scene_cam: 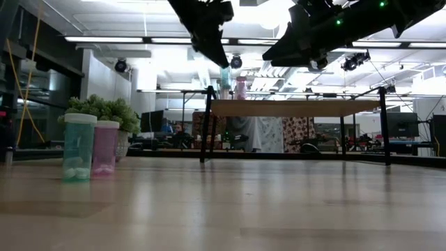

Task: Pick and place medicine bottles onto shelf by color
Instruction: Put the transparent blue medicine bottle on the shelf

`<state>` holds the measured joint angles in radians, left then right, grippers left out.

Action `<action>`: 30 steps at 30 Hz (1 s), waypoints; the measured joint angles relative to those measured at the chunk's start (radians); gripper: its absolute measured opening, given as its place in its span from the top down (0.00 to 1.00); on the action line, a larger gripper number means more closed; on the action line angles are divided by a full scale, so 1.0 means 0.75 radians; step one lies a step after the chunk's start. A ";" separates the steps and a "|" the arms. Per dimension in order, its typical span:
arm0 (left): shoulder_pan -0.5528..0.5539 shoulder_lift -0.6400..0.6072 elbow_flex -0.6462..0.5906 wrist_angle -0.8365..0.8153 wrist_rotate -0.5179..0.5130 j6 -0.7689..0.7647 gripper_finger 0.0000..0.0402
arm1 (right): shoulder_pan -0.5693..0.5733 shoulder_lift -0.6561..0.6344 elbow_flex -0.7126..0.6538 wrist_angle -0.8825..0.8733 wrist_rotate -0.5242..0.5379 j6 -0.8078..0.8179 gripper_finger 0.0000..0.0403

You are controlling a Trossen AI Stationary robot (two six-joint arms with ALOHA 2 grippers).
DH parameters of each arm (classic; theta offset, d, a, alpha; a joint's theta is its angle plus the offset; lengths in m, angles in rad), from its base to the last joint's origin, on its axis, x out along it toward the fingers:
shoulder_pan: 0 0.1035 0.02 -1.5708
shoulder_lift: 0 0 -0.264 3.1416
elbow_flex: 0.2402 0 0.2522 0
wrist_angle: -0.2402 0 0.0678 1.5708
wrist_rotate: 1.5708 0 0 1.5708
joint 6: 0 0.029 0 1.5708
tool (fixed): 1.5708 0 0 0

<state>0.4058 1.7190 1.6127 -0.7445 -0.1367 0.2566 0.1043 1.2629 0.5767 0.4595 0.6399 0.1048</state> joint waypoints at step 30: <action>0.098 0.084 0.004 0.016 0.061 -0.028 0.72 | 0.000 0.000 0.000 0.011 0.000 0.000 0.50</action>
<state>0.4789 1.7821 1.6157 -0.7326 -0.0910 0.2359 0.1041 1.2629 0.5766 0.4675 0.6399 0.1047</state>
